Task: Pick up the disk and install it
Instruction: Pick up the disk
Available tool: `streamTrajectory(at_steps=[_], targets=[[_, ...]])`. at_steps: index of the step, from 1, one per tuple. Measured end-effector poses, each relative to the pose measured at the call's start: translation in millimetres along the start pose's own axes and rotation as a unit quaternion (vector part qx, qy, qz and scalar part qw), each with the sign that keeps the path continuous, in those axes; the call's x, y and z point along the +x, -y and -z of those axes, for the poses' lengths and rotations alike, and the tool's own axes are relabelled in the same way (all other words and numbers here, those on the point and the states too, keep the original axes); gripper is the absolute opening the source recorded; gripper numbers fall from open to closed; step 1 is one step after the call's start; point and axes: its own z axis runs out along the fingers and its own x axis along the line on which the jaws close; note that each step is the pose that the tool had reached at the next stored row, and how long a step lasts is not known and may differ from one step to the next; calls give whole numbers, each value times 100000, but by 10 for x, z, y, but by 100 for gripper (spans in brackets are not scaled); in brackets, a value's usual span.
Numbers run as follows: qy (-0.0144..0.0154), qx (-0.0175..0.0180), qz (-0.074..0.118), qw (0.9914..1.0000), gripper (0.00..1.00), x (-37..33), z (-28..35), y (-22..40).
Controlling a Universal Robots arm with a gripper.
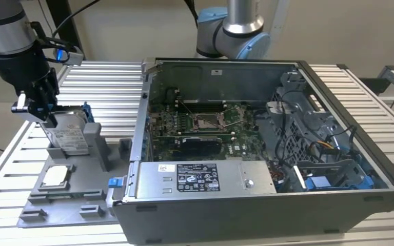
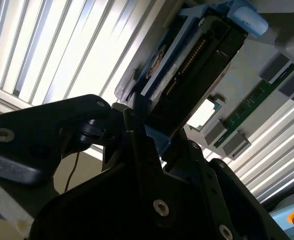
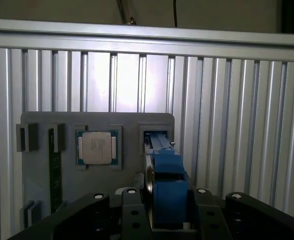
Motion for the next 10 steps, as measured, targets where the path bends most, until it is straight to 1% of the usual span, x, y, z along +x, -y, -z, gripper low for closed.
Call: streamTrajectory(at_steps=[5,6,8,10], targets=[[8,6,-13,100000,0,2,-1,0],[54,6,-16,100000,0,12,-1,-2],[56,5,-14,100000,0,19,0,-1],[-82,1,-12,100000,0,14,0,0]])
